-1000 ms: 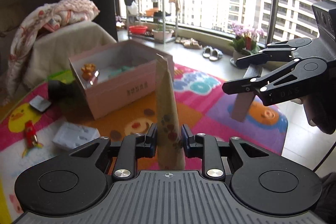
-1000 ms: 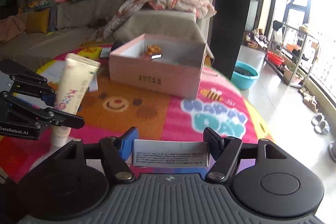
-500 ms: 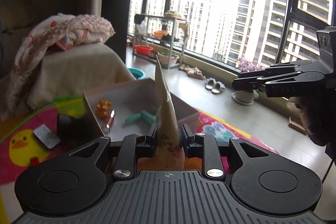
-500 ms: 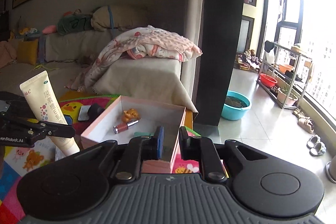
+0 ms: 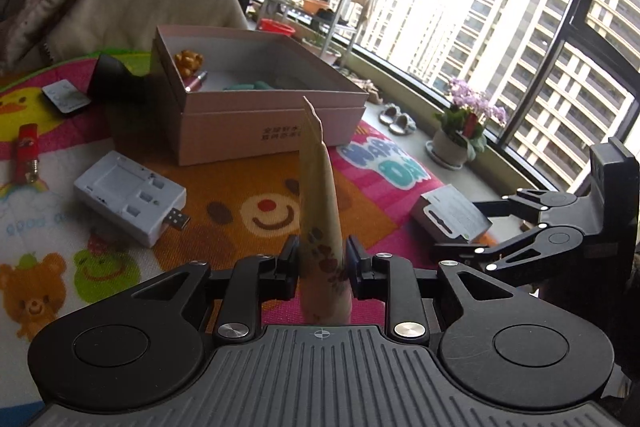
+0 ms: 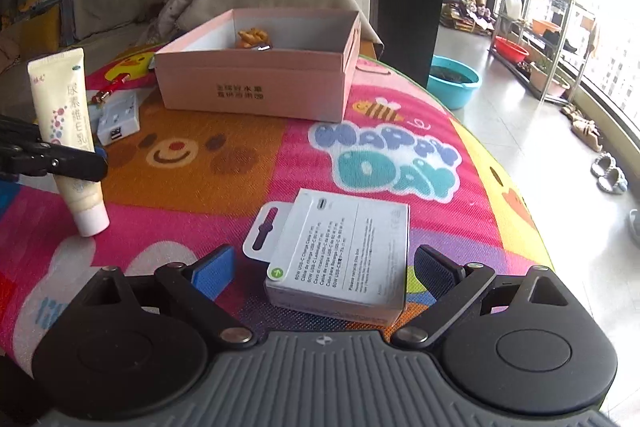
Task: Organize rigid objects
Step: 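Lower the charger box and cream tube into the pink box and open both tools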
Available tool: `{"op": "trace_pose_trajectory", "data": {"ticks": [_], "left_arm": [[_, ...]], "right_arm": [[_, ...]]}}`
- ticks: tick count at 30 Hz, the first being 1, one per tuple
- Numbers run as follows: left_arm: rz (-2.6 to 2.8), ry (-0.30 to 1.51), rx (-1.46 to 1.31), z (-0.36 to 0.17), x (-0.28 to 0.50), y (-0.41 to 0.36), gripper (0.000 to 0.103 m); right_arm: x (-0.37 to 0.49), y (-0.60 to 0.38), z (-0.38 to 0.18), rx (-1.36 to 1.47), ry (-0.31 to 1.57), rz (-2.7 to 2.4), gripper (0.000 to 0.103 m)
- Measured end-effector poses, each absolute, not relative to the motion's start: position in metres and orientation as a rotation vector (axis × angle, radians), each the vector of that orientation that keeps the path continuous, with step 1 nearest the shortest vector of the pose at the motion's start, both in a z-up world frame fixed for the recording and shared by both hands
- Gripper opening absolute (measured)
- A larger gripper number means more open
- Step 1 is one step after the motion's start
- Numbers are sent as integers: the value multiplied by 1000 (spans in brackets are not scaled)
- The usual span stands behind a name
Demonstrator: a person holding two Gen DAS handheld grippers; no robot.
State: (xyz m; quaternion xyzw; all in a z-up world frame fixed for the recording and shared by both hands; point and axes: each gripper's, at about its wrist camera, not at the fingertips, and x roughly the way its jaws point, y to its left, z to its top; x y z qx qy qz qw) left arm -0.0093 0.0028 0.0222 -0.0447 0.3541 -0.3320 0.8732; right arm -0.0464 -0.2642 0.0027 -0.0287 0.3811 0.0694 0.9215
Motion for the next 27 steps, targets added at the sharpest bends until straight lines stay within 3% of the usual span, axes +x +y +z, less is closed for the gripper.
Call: {"op": "trace_pose_trajectory", "data": {"ticks": [4,6,8,15,23,27], "left_arm": [[-679,711,-87,12,-21,1,30],[-672,675,-65,7,-32,0,31],[-665,632,-32,6,-38,-3,31],[-687,580,14,25,-40,-7,30],[-715,490,-17,98,39,-16,30],[-679,570,-86,105,113,-28,30]], "right_arm": [[-40,-262,-4,-33,787,125,95],[-41,-260,-3,-37,771,110,86],[-42,-260,-1,-54,770,109,86],[-55,-254,23,-132,740,154,81],[-6,-247,124,-161,477,186,80],[63,-230,153,-163,411,156,82]]}}
